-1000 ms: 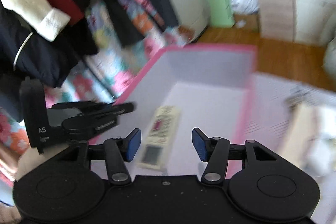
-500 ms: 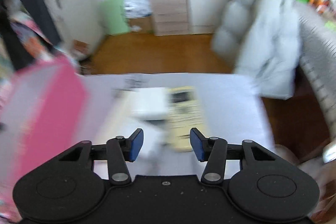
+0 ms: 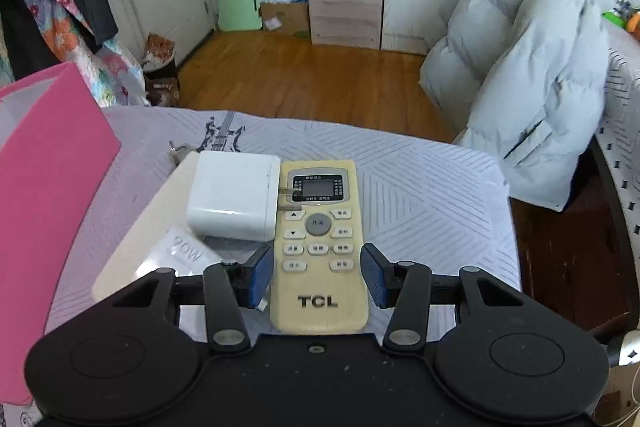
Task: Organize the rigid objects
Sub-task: 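Grasp the yellow TCL remote on the table with the right gripper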
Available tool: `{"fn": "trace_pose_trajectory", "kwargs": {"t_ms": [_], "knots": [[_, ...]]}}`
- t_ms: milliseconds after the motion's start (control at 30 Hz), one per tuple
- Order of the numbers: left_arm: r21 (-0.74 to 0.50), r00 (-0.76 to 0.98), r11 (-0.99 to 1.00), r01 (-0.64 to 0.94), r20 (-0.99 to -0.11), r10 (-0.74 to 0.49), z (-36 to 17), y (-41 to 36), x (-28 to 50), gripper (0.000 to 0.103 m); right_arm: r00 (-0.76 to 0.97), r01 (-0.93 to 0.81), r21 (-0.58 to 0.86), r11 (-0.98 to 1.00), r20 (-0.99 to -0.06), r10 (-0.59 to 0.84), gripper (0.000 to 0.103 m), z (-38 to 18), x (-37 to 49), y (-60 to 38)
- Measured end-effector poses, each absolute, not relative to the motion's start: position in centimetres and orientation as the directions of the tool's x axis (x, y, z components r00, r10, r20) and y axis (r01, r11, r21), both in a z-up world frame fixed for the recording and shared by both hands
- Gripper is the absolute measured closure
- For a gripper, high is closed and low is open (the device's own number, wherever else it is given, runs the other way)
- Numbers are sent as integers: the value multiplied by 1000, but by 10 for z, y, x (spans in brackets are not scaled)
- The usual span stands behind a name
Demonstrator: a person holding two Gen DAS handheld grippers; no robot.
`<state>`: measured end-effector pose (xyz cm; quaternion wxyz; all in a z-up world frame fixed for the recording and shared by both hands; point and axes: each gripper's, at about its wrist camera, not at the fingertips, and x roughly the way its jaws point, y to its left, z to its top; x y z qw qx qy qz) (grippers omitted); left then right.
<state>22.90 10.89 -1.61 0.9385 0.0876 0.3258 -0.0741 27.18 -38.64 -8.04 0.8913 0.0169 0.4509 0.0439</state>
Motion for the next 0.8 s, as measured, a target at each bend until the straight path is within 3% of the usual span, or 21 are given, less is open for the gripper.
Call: {"fn": "trace_pose_trajectory", "kwargs": {"t_ms": [100,200,267,300,333,800], "knots": [[120,777,973,196,-624,-80,-16,110,230,98,555,-71,58,996,-827,88,34,-85,282,-381],[114,777,974,198,-624,-85,-15,111,230,98,540,-69,26,997,-840,59,34,-94,290,-376],[114,778,974,196,-622,-84,-15,111,230,98,551,-52,41,998,-832,63,34,-95,293,-378],[118,780,974,196,-620,-82,-15,110,230,98,557,-43,39,998,-828,56,42,-94,293,-378],[117,780,974,196,-621,-83,-15,111,231,98,560,-29,45,999,-827,53,42,-92,291,-379],[100,779,976,194,-620,-91,-16,116,234,98,576,30,36,999,-818,13,42,-96,287,-381]]}}
